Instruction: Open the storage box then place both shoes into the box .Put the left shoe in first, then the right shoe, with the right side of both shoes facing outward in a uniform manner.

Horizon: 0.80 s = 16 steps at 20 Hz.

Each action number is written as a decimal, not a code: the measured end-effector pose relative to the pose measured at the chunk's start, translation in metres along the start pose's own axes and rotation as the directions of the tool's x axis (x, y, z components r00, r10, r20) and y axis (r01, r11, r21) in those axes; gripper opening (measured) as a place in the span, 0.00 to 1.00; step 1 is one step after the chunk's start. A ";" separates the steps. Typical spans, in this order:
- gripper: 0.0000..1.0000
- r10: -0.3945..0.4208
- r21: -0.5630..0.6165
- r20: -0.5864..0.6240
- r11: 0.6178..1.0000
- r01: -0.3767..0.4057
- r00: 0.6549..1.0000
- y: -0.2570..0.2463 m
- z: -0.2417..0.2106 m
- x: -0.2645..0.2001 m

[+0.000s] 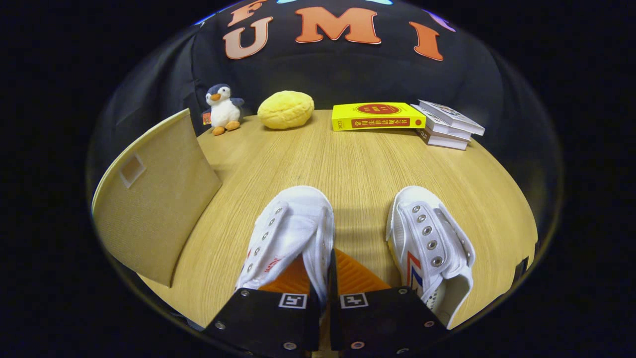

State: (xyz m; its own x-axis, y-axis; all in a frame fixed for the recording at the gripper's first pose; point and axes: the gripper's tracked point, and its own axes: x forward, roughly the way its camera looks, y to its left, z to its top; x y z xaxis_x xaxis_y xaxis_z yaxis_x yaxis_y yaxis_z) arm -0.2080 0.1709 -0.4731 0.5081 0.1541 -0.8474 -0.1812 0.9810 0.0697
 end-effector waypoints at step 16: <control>0.02 0.108 0.267 -0.033 0.959 -0.096 0.994 0.046 0.091 -0.062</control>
State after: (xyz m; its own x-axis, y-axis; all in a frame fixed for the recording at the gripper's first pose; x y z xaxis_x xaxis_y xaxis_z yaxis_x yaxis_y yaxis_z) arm -0.1708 0.2177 -0.3693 0.4575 0.2553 -0.8518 0.0026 0.9575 0.2884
